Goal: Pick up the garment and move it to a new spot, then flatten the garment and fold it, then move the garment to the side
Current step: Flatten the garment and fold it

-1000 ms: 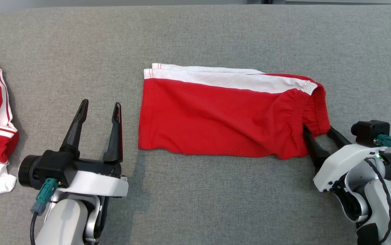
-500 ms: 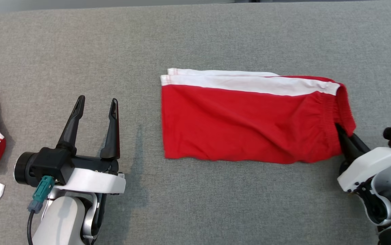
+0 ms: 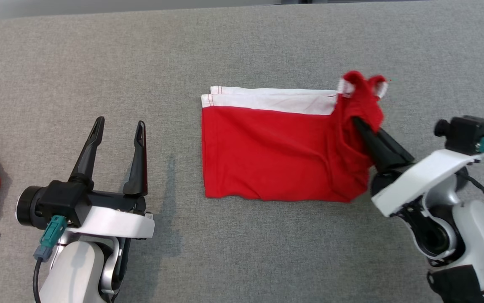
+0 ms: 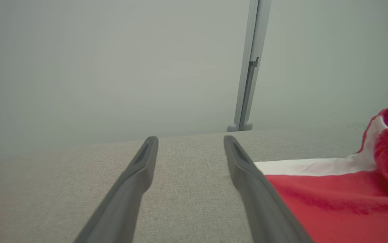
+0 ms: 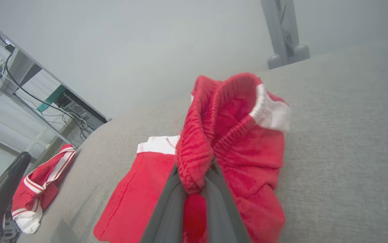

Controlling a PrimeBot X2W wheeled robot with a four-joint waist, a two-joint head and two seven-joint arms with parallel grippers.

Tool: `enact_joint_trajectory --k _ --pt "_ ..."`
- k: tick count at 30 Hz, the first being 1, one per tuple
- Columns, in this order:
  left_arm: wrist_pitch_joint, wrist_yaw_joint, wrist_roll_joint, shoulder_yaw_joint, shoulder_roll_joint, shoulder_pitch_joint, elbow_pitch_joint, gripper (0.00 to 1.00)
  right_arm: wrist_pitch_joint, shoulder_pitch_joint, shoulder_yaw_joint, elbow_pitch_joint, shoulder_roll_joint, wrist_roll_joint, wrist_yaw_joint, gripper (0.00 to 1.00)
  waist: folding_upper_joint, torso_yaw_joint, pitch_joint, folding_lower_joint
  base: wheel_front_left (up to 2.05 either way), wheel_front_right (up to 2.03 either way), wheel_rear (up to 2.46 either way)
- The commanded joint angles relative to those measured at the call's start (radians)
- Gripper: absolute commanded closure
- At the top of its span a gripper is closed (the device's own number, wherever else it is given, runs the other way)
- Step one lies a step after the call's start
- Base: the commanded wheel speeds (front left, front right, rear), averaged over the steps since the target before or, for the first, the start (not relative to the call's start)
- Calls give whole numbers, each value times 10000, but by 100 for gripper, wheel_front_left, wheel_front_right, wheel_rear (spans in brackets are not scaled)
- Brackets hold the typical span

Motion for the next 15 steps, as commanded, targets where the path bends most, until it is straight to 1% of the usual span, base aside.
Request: enact_joint_trajectory --k 1,2,4,8,10,15 --pt "-42 -14 37 15 33 -183 21 0 66 -168 126 -152 -2 51 5 100 -1 33 -2 0 0 0 0" --pt "-42 -20 37 -12 23 -183 27 0 183 -396 565 -487 101 94 5 100 -1 100 12 0 0 0 0" --pt "-42 -13 25 -32 0 -175 56 0 235 -687 1012 -734 301 173 5 100 -1 190 27 0 0 0 0" --pt "-43 -80 1 -122 -103 -278 88 0 252 -1298 1849 -748 633 173 5 100 -1 459 124 0 0 0 0" --pt "-42 -129 -20 -157 -178 -310 135 0 207 -1622 2230 -513 825 271 5 100 -1 614 181 0 0 0 0" --pt "-42 -277 -14 -238 -413 -448 228 0 -238 -2342 2933 902 995 -474 5 100 -1 1056 333 0 0 0 0"
